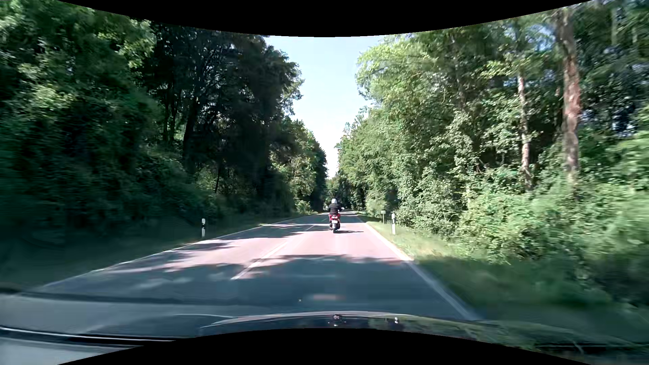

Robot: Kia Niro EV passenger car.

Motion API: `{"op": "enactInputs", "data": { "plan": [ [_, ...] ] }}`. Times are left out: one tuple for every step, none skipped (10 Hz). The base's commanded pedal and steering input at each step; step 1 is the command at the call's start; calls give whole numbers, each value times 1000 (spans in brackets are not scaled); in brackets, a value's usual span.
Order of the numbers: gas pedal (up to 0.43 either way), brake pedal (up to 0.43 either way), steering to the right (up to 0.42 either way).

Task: Follow the waypoints while adhering to traffic rules and regulations

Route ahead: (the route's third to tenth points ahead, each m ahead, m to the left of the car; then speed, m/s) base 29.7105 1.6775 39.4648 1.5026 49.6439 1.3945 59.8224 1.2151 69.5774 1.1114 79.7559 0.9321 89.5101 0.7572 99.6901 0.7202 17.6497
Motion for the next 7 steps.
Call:
{"op": "enactInputs", "data": {
  "plan": [
    [228, 6, 2],
    [228, 6, 2],
    [240, 6, 0],
    [240, 6, 0],
    [248, 6, 0],
    [248, 6, 1],
    [248, 6, 2]
  ]
}}
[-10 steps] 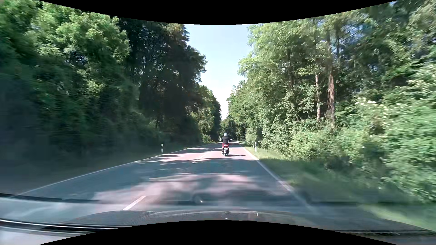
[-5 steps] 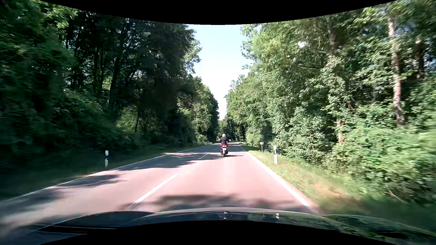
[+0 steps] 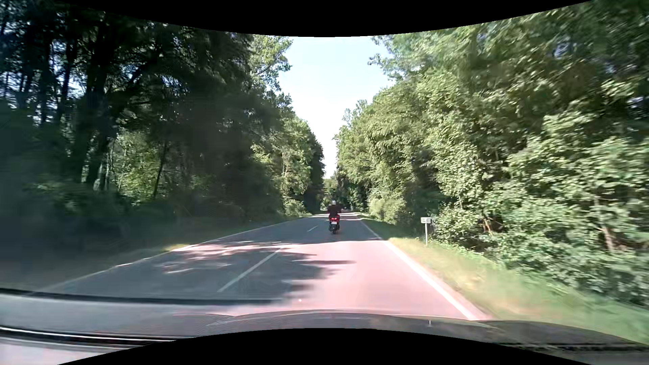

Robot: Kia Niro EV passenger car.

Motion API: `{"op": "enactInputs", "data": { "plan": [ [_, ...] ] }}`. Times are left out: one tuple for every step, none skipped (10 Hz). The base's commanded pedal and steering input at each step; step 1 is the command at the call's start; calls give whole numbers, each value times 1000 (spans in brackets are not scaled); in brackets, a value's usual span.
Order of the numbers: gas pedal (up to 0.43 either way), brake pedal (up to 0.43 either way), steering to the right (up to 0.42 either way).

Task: Follow the waypoints while adhering to traffic rules and regulations

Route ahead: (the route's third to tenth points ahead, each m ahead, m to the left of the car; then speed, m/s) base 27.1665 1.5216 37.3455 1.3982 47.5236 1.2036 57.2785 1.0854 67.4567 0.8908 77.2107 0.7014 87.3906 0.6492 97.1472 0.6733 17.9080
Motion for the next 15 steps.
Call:
{"op": "enactInputs", "data": {
  "plan": [
    [248, 6, 2],
    [248, 6, 3],
    [248, 6, 2],
    [248, 6, 2],
    [248, 6, 2],
    [248, 6, 3],
    [248, 6, 2],
    [248, 6, 3],
    [248, 6, 3],
    [248, 6, 2],
    [240, 6, 2],
    [228, 6, 2],
    [209, 6, 2],
    [189, 6, 3],
    [177, 6, 3]
  ]
}}
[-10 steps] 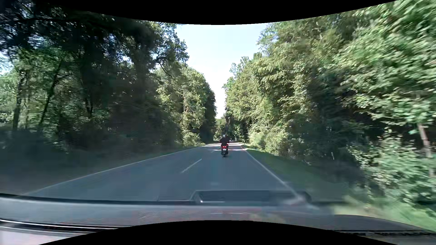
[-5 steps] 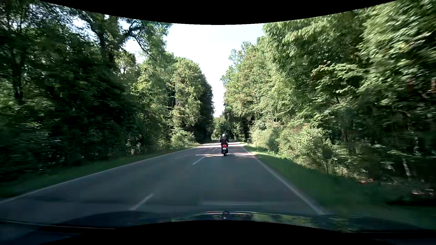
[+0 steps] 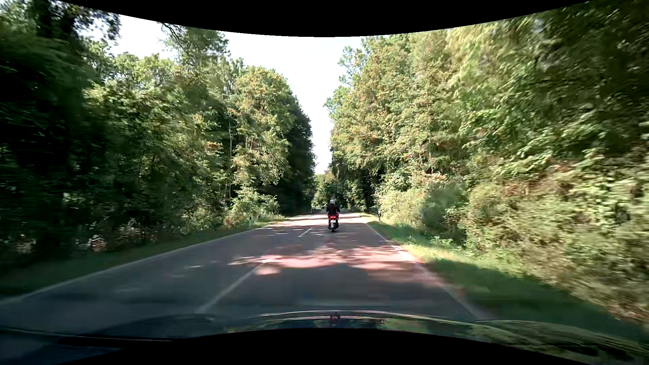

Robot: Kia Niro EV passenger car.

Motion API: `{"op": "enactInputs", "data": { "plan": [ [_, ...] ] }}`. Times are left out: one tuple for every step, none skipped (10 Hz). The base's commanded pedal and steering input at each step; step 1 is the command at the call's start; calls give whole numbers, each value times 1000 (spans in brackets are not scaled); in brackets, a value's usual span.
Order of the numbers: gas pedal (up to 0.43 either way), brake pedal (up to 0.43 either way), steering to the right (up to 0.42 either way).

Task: Follow the waypoints while adhering to traffic rules and regulations

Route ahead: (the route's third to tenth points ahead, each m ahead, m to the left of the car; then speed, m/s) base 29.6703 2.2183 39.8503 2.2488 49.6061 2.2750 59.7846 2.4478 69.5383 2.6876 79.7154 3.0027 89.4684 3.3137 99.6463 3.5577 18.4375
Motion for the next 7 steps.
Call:
{"op": "enactInputs", "data": {
  "plan": [
    [177, 6, 2],
    [177, 6, 2],
    [177, 6, 3],
    [177, 6, 3],
    [177, 6, 3],
    [177, 6, 2],
    [177, 6, 2]
  ]
}}
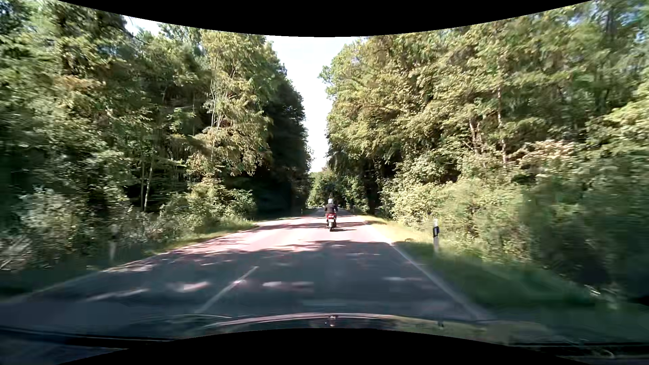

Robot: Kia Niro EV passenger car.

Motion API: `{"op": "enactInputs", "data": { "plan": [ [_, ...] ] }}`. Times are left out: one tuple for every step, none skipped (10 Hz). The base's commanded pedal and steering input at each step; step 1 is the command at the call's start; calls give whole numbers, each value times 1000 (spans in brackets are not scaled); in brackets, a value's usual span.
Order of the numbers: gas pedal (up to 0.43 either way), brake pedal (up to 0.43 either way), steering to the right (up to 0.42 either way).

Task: Follow the waypoints while adhering to traffic rules and regulations

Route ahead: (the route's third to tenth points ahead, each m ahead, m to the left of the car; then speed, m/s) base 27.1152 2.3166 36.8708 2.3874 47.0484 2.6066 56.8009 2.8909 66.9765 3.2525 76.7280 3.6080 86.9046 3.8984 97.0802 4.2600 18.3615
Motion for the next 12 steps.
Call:
{"op": "enactInputs", "data": {
  "plan": [
    [177, 6, 1],
    [177, 6, 1],
    [177, 6, -1],
    [177, 6, -4],
    [177, 6, -4],
    [177, 6, -4],
    [177, 6, -2],
    [177, 6, 1],
    [177, 6, 0],
    [177, 6, 1],
    [177, 6, 1],
    [177, 6, 1]
  ]
}}
